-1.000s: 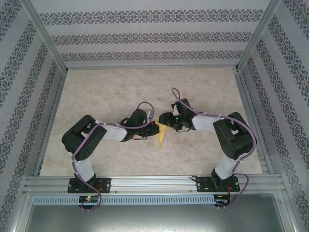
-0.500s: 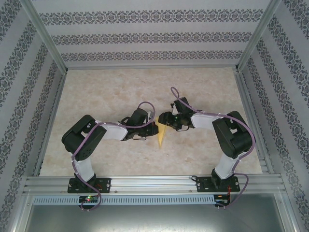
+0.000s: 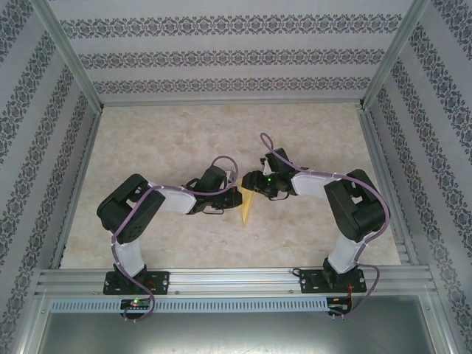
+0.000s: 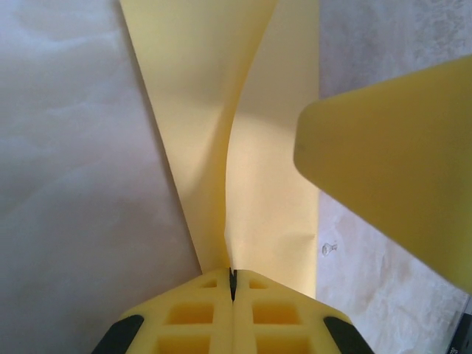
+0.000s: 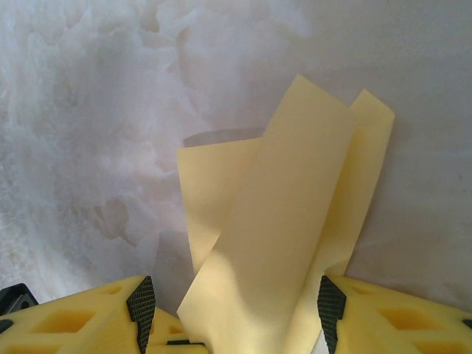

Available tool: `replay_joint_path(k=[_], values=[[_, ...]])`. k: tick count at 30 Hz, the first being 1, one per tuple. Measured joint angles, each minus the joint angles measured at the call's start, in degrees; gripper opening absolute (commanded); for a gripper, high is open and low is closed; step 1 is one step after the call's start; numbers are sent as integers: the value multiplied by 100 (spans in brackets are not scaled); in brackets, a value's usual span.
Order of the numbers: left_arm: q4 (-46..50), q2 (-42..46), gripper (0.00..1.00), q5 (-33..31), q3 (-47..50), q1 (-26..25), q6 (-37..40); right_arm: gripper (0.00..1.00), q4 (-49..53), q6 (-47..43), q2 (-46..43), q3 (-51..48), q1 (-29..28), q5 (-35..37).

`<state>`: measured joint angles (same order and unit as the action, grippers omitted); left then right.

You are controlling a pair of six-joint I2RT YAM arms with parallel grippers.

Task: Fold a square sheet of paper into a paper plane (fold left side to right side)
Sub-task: Fold the wing for the fifth time at the center of the table.

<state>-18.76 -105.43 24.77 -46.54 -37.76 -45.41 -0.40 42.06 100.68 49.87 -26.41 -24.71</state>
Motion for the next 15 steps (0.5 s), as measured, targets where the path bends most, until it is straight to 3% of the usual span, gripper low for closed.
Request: replay_joint_path(k=[8, 15], values=[[-15, -31, 0, 7, 2, 0, -2, 63, 0, 0, 0, 0, 0, 0], [-24, -35, 0, 7, 2, 0, -4, 69, 74, -26, -160, 2, 9, 7]])
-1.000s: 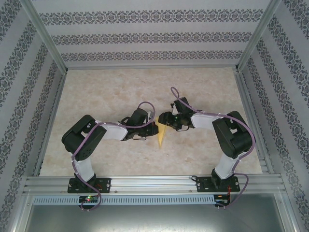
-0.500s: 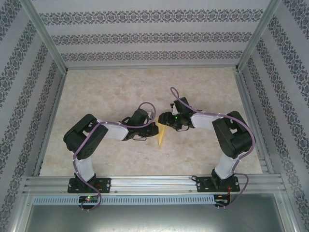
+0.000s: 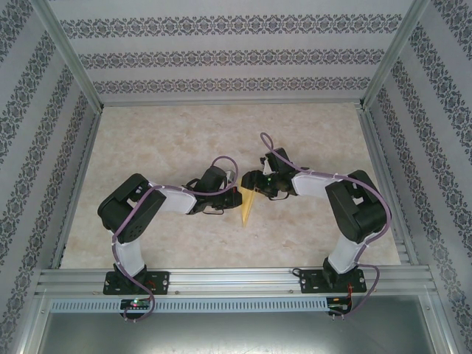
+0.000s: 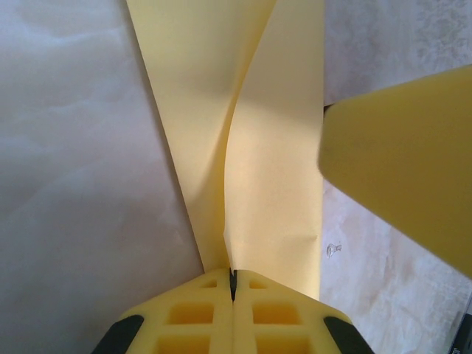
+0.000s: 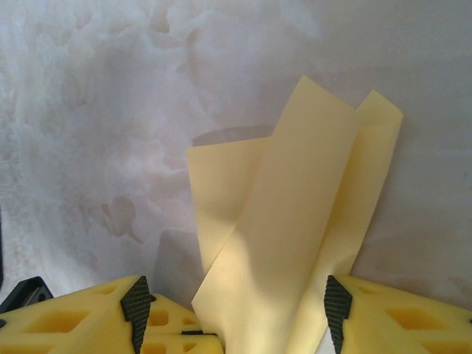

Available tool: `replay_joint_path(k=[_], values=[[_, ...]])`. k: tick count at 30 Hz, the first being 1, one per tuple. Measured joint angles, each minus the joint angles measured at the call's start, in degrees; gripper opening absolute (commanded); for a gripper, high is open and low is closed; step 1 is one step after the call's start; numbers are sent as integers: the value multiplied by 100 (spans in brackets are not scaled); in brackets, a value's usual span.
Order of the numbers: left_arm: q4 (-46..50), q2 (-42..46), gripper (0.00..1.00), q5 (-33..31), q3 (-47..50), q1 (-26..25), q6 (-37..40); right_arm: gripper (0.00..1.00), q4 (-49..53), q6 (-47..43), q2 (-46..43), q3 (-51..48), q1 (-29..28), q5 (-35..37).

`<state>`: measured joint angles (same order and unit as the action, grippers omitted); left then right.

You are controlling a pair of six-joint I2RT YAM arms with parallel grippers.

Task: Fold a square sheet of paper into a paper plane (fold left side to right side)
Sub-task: Fold the wing for the fifth time at the center of the table.

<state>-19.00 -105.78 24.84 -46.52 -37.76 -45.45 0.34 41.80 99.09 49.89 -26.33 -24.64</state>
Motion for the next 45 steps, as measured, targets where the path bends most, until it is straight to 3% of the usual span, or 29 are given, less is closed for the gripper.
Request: replay_joint_path(k=[3, 10, 13, 22, 45], values=[[-2, -4, 0, 0, 0, 0, 0, 68, 160, -46, -330, 0, 74, 63], [-2, -4, 0, 0, 0, 0, 0, 32, 157, -120, -741, -9, 127, 70], [-2, -4, 0, -2, 0, 0, 0, 23, 2, -46, -621, -13, 52, -31], [0, -4, 0, -9, 0, 0, -24, 18, -103, 4, -13, -13, -120, -133], [-197, 13, 0, -85, 122, 0, -175, 16, -293, -22, 289, -13, -120, -107]])
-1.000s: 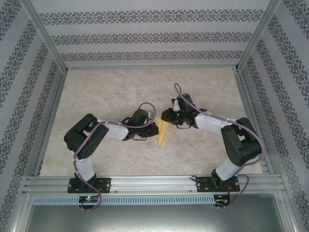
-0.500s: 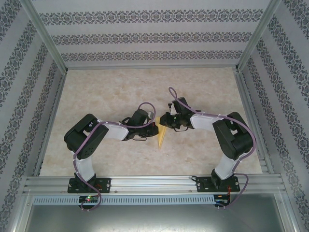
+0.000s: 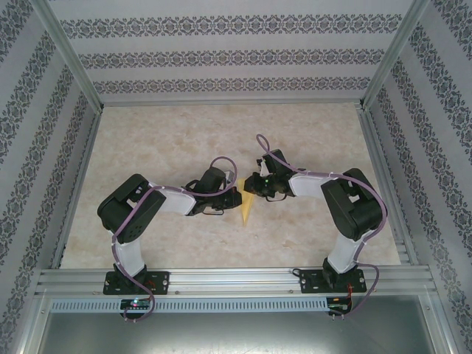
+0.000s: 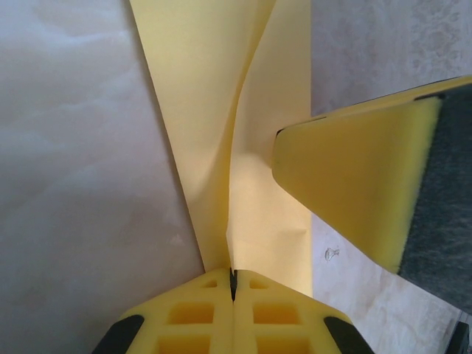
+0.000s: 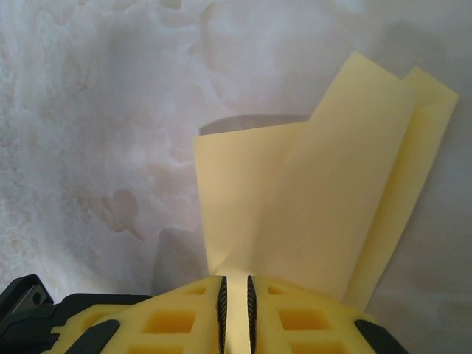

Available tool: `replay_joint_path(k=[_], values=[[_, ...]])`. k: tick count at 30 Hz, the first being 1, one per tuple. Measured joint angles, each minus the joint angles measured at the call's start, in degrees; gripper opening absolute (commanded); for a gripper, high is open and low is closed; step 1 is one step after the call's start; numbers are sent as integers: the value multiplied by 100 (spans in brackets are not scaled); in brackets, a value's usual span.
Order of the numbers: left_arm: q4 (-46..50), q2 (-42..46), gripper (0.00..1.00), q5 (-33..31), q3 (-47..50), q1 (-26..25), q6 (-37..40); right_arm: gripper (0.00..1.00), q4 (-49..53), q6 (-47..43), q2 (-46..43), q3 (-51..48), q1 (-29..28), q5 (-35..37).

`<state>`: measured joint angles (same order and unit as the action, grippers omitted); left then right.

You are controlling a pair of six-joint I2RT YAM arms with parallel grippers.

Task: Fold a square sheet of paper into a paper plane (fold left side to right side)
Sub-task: Fold the wing for the fifth time at the center of the table.

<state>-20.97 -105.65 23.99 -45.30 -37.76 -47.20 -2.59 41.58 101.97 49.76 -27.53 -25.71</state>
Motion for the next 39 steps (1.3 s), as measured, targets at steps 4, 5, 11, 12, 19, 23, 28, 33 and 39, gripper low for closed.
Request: replay_joint_path(k=[4, 5, 11, 12, 19, 23, 28, 33, 39], values=[[-17, 4, 0, -4, 9, 0, -15, 16, 11, 0, 76, 0, 0, 24], [-20, 4, 0, -4, 9, 0, -20, 16, 22, -2, 85, 0, 0, 39], [-24, 4, 0, -2, 9, 0, -37, 15, 33, -2, 105, 0, 0, 63], [-37, 4, 0, -2, 17, 0, -37, 15, 37, -2, 118, 0, 0, 66], [-125, 129, 7, -59, 177, 0, -42, 13, -13, 4, 146, -55, 0, 28], [4, 385, 21, -125, 310, 0, -57, 12, -66, 2, 146, -103, -15, -50], [380, 1049, 29, -271, 522, 0, -83, 12, -90, 2, 146, -118, -9, -66], [562, 1648, 21, -234, 581, 0, -83, 12, -90, 2, 146, -118, -9, -66], [560, 1744, 16, 197, 531, -133, -125, 12, -90, 2, 146, -118, -11, -66]])
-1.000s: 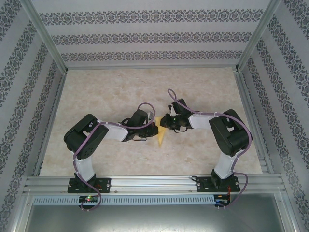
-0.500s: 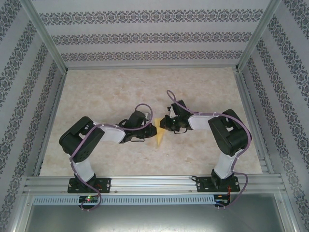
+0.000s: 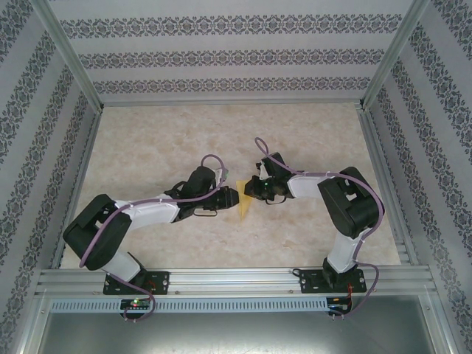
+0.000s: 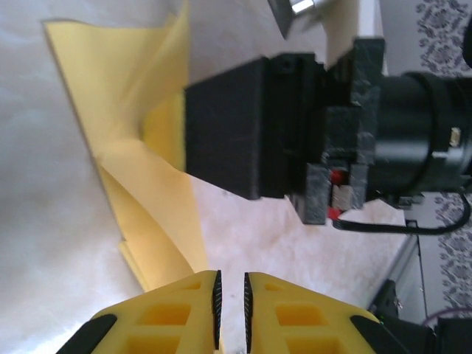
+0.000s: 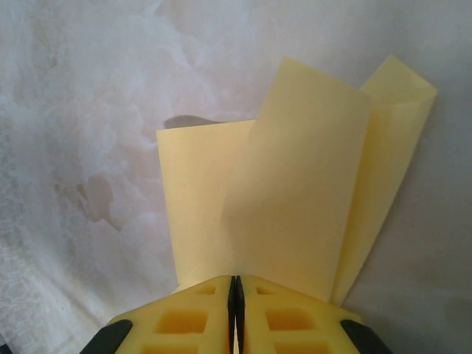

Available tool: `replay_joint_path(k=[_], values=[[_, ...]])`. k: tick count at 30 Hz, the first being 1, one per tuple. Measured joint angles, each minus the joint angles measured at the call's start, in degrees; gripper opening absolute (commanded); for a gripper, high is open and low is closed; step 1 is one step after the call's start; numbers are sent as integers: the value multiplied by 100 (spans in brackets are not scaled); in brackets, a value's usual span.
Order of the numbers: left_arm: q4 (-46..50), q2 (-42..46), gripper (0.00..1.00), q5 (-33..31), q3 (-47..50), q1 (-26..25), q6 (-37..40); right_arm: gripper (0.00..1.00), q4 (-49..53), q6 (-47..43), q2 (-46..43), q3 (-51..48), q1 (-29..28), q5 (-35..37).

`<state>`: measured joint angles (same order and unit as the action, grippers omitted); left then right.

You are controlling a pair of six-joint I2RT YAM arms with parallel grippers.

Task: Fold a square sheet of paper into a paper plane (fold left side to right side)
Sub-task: Fold the wing for the fifth time at the center of the table.

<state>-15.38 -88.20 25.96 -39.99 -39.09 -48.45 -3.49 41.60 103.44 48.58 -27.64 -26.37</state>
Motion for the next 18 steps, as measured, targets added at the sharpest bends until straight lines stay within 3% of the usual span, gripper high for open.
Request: replay_joint_path(k=[10, 18], values=[[-393, -841, 14, 540, -271, -254, -345, 12, 0, -2, 0, 0, 0, 0], [-404, -940, 13, 595, -387, -282, -369, 12, 0, -2, 0, 0, 0, 0]])
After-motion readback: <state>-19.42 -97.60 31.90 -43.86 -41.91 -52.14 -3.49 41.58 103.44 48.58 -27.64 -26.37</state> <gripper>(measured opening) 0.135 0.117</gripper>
